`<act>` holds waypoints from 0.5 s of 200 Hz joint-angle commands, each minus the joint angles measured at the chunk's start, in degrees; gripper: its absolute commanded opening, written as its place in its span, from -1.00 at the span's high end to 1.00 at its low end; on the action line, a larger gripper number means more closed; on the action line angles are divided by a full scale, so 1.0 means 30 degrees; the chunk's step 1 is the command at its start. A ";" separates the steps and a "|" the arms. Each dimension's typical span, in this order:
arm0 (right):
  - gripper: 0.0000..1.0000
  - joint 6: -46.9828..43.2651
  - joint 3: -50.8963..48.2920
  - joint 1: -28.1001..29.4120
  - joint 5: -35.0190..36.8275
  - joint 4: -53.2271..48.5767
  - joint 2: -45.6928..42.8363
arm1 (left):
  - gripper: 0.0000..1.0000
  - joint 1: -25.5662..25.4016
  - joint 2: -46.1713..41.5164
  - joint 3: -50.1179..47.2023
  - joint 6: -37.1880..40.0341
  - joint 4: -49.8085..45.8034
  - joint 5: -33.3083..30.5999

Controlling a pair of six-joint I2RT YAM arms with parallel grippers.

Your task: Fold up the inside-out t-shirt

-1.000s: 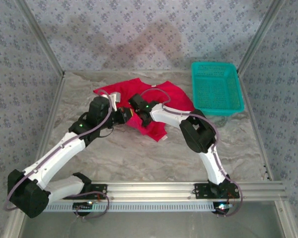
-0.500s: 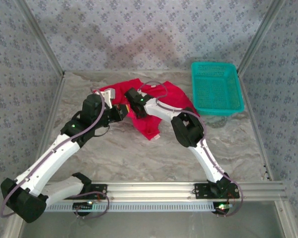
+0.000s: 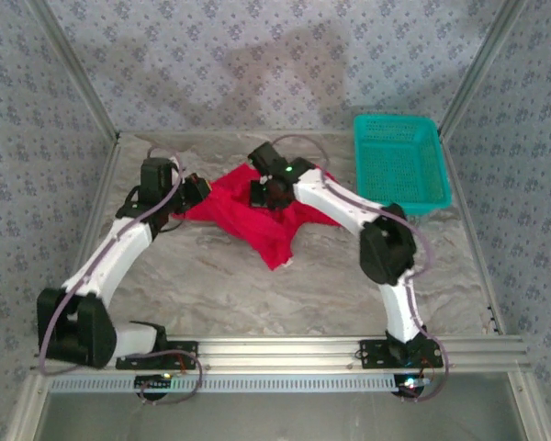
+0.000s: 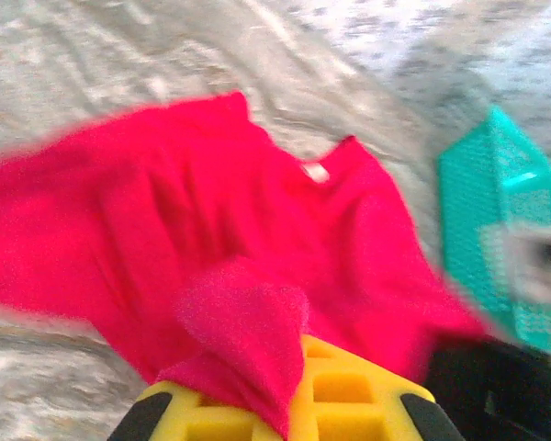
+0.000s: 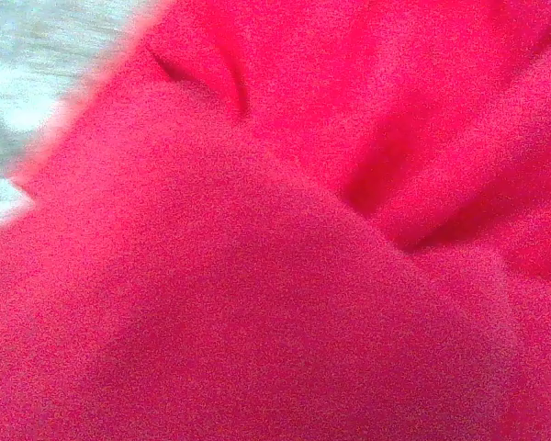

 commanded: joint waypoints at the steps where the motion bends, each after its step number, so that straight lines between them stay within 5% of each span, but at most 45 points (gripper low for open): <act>1: 1.00 -0.0930 -0.1068 -0.0750 -0.3277 -0.0355 -0.4158 | 1.00 0.1237 0.2213 0.1299 0.1330 0.0532 0.1094; 30: 1.00 0.0040 -0.0609 -0.1817 -0.4905 0.0705 -0.6899 | 1.00 0.2357 0.4079 0.0542 0.1625 0.0848 0.1242; 49: 1.00 -0.0167 -0.0223 -0.2195 -0.3948 0.0558 -0.8029 | 1.00 0.2523 0.3918 -0.1187 0.1125 0.1676 0.1165; 70: 1.00 -0.0077 -0.1666 -0.2744 -0.3960 0.1800 -0.8805 | 1.00 0.2480 0.2804 -0.3307 0.0434 0.2213 0.0766; 100: 1.00 0.1761 -0.4746 -0.4096 -0.7498 0.6195 -0.8451 | 1.00 0.1830 -0.0597 -0.4693 0.1074 0.0204 -0.1198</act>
